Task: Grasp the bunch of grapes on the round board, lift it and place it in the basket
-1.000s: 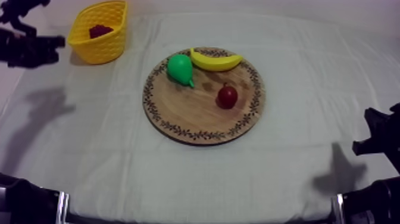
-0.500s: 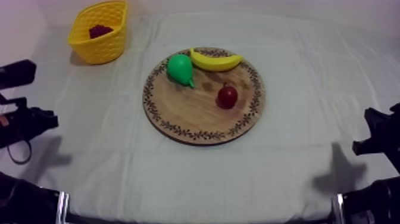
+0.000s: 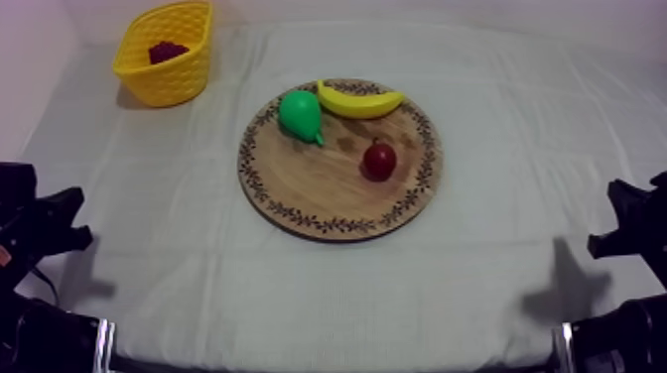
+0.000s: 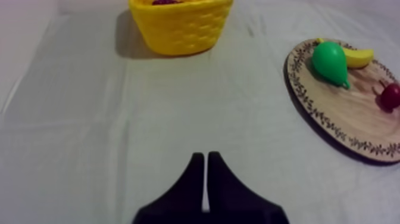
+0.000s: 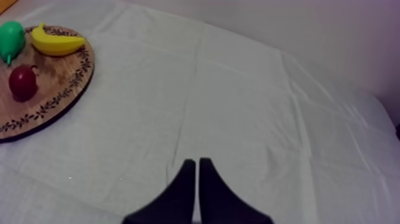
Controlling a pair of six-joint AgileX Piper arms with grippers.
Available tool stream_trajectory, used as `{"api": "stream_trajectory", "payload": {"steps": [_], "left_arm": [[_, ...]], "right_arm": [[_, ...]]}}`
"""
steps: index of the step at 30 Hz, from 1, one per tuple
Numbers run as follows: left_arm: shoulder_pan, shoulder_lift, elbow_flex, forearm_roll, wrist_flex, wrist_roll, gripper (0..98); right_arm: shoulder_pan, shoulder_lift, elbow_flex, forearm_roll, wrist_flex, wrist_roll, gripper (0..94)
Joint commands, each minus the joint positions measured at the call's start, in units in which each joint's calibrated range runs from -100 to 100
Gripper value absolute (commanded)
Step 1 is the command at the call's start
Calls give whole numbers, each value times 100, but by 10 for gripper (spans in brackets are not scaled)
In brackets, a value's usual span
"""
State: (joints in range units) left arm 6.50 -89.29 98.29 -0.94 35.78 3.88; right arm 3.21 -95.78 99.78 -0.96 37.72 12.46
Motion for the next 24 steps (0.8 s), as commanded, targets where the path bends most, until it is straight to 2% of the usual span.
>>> {"api": "stream_trajectory", "payload": {"steps": [1, 9, 24], "left_arm": [[3, -405, 23, -35, -50, 378, 1], [-43, -998, 102, -79, -213, 620, 1], [-239, -1071, 115, -84, -239, 645, 1]], "right_arm": [[1, 2, -1, 0, 3, -5, 3], [1, 2, -1, 0, 3, -3, 3], [1, 2, -1, 0, 3, -3, 3]]}}
